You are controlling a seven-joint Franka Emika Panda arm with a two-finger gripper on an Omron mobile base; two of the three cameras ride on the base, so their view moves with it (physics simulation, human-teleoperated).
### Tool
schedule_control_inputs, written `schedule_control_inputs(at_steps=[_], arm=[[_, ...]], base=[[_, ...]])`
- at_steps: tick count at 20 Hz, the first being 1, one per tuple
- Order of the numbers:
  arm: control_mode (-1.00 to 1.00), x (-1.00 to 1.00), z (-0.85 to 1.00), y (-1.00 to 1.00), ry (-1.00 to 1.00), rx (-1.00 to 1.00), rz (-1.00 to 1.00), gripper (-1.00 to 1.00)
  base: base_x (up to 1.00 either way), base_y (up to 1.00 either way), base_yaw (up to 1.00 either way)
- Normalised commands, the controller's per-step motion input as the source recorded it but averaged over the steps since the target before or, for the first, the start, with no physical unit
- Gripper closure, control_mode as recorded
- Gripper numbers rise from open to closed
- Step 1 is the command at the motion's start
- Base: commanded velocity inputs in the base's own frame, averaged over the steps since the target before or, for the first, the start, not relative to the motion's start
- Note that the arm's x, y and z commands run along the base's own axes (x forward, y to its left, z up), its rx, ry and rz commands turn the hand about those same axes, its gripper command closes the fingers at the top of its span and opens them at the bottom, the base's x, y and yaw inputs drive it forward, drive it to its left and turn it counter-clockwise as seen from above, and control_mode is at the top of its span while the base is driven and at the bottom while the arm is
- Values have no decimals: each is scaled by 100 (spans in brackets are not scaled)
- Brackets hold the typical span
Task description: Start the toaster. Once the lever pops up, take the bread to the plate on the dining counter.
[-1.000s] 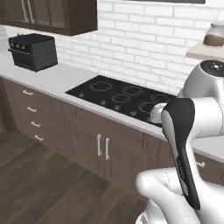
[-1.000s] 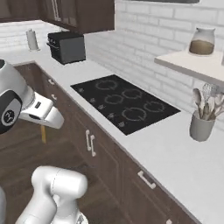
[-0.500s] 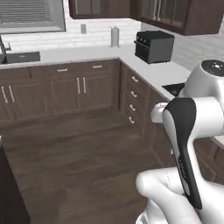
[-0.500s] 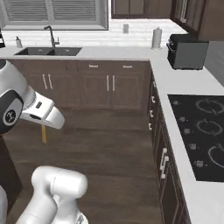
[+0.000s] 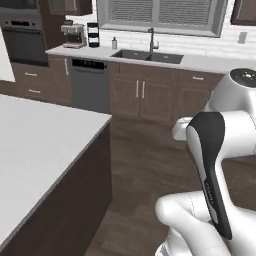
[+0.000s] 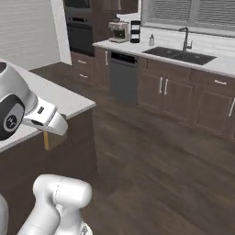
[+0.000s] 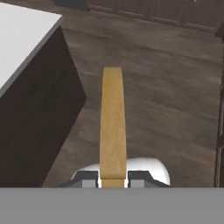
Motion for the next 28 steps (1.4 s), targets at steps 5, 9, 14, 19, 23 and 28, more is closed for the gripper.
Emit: schedule_control_inputs(at_steps=[5,9,14,19,23,28], arm=[[100,0,0,0,0,0,0,100],[100,0,0,0,0,0,0,100],[100,0,0,0,0,0,0,100],[100,0,0,0,0,0,0,100],[100,0,0,0,0,0,0,100],[100,0,0,0,0,0,0,100]], base=[[-18,0,100],[-19,0,100],[-13,11,99],[17,100,36],[44,100,11],[56,100,6]])
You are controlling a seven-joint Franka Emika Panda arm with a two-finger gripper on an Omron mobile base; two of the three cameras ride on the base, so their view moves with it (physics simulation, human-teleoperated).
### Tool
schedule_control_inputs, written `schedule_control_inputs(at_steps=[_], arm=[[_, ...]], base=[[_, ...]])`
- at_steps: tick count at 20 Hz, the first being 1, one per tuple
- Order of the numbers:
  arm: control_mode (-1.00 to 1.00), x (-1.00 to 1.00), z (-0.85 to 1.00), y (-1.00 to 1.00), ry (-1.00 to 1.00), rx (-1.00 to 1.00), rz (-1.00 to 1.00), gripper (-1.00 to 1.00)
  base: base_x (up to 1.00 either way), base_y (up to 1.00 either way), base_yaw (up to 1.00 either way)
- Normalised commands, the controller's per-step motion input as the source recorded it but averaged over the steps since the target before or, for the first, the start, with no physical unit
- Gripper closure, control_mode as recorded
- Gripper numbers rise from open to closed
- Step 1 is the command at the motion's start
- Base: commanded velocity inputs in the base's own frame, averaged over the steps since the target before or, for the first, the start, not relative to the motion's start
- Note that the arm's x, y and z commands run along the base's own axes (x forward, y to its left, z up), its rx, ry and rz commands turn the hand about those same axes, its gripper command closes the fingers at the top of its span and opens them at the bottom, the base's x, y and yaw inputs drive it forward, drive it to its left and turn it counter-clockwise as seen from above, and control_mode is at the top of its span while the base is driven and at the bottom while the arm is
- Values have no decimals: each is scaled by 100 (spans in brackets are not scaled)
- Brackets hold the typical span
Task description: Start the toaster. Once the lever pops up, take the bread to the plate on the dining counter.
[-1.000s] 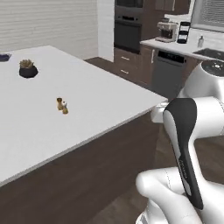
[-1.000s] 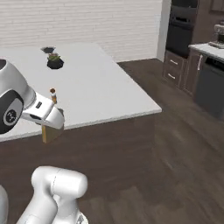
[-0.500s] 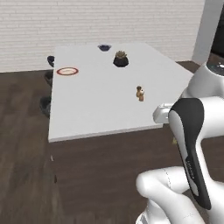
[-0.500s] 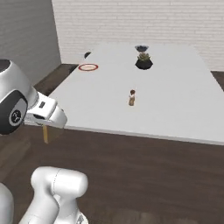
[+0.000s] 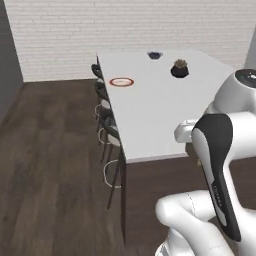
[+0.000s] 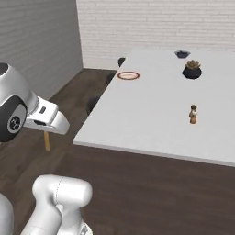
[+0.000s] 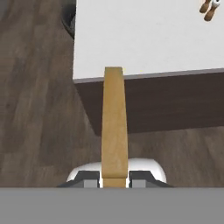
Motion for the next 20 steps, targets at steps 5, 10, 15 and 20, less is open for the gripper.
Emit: schedule_control_inputs(at_steps=[5,10,15,20], arm=[[100,0,0,0,0,0,0,100],[100,0,0,0,0,0,0,100],[100,0,0,0,0,0,0,100],[100,0,0,0,0,0,0,100]], base=[[96,100,0],[99,100,0],[44,100,-7],[1,100,-14]])
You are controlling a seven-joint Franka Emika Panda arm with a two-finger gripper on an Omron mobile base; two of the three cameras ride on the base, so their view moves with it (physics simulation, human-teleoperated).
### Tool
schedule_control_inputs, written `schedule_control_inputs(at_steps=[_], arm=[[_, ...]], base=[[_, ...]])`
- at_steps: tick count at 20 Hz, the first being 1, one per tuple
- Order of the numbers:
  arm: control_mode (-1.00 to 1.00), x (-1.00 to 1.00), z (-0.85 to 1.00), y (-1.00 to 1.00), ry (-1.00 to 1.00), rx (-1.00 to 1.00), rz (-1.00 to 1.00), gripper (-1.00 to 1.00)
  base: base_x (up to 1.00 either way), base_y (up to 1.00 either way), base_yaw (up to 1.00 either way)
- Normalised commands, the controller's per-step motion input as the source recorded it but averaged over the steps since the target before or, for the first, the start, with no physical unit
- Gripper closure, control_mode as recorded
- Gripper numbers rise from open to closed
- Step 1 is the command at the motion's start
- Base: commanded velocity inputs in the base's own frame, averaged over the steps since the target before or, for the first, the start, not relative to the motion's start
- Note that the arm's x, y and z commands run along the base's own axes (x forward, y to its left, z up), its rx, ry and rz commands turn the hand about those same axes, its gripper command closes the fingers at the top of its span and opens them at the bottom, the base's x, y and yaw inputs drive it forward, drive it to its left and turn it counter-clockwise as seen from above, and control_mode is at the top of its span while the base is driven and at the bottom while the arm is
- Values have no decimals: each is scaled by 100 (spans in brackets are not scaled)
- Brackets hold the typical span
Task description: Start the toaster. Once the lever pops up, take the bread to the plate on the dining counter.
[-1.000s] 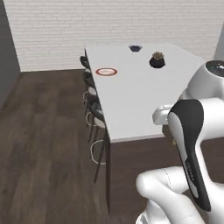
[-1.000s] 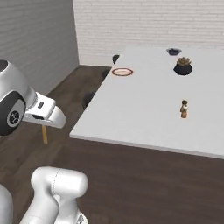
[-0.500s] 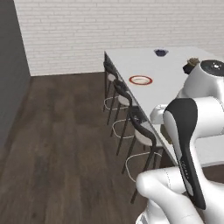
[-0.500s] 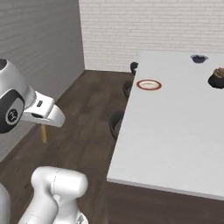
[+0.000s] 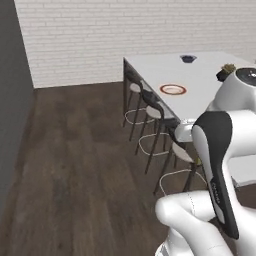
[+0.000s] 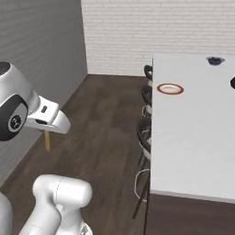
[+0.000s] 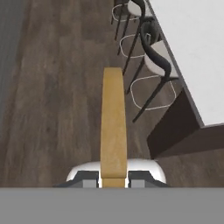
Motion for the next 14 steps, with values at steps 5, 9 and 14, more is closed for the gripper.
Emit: schedule_control_inputs(at_steps=[5,9,14], arm=[[100,0,0,0,0,0,0,100],[100,0,0,0,0,0,0,100],[100,0,0,0,0,0,0,100]], base=[[-6,100,1],[84,82,-8],[100,60,-28]])
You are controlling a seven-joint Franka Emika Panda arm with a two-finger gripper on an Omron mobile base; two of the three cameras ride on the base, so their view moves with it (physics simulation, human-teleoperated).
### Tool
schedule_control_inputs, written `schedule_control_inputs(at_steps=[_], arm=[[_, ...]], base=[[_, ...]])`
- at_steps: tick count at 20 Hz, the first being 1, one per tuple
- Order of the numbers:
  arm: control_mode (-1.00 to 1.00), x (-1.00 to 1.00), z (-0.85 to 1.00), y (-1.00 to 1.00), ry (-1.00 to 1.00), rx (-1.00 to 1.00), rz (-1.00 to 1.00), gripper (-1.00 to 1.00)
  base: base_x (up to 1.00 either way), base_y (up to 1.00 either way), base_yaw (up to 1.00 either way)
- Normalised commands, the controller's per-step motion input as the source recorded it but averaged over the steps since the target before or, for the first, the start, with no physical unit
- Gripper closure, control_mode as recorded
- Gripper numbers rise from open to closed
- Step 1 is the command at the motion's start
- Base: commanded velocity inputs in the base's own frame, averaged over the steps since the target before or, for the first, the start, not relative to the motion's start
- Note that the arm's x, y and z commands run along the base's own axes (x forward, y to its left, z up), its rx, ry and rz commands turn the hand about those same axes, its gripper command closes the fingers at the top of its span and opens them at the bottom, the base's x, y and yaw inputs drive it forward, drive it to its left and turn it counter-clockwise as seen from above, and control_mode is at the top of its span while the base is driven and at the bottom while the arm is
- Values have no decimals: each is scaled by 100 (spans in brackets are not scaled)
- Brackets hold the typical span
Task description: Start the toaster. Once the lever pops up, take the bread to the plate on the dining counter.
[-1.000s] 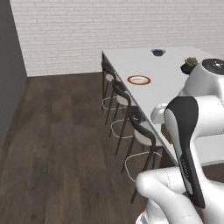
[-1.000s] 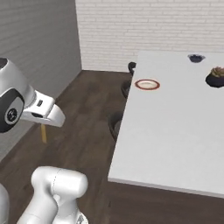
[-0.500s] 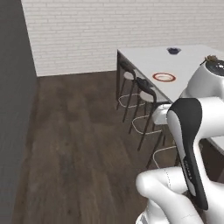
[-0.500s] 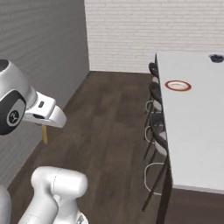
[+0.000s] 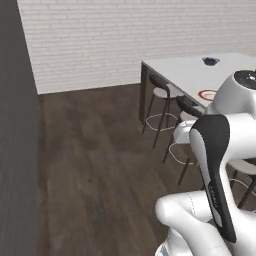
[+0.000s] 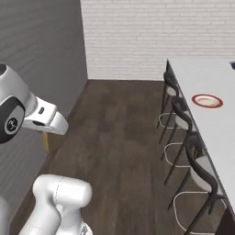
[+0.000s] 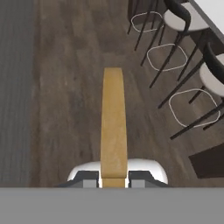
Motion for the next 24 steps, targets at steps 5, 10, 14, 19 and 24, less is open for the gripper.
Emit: schedule_control_inputs(at_steps=[5,10,14,19,24], arm=[[100,0,0,0,0,0,0,100],[100,0,0,0,0,0,0,100],[100,0,0,0,0,0,0,100],[100,0,0,0,0,0,0,100],[100,0,0,0,0,0,0,100]], base=[[100,79,-52],[91,78,-65],[81,72,-69],[64,66,-74],[62,65,-75]])
